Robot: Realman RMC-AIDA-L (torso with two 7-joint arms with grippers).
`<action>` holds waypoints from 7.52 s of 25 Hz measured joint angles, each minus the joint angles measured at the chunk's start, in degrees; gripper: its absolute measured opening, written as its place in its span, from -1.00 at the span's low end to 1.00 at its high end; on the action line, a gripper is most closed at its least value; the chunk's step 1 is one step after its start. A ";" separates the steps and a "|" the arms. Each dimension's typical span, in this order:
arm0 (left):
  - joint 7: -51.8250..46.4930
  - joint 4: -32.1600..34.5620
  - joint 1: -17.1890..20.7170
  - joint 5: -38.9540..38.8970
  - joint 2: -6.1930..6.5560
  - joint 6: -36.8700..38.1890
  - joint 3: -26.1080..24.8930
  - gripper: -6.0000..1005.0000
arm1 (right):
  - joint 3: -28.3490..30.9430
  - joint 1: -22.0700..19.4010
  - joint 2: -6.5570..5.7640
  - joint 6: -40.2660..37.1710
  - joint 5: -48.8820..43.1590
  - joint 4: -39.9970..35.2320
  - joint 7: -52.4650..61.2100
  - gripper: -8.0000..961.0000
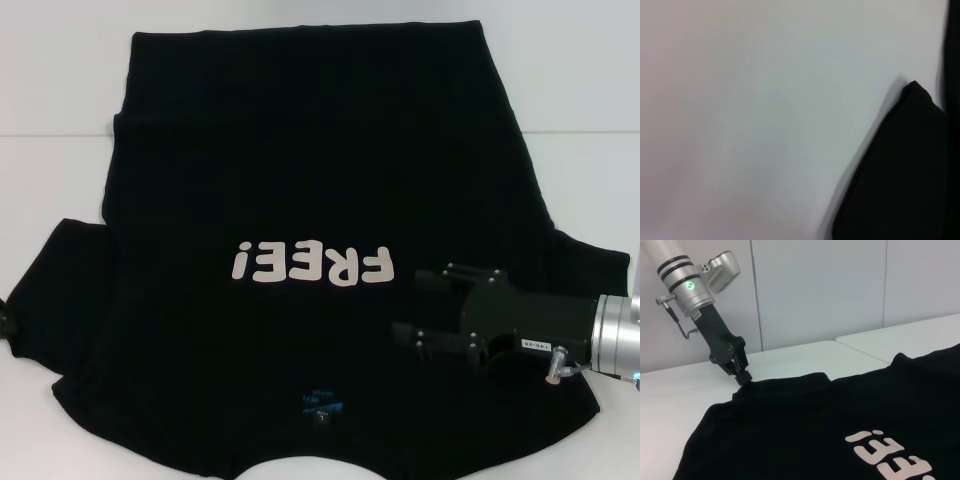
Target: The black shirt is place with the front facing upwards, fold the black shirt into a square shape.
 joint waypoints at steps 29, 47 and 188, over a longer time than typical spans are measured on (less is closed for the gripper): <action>0.04 1.29 0.19 0.63 0.44 0.57 0.80 -0.40 | 0.02 -0.06 -0.04 -0.69 0.52 0.00 -0.49 0.68; -0.32 1.33 -0.11 0.45 0.00 0.77 2.60 0.18 | 0.03 -0.13 -0.03 -0.77 0.63 0.00 -0.53 0.68; -1.23 5.83 -1.28 3.16 -1.97 0.27 10.48 -0.86 | 0.11 0.12 -0.13 -2.80 2.54 -0.26 -0.65 0.68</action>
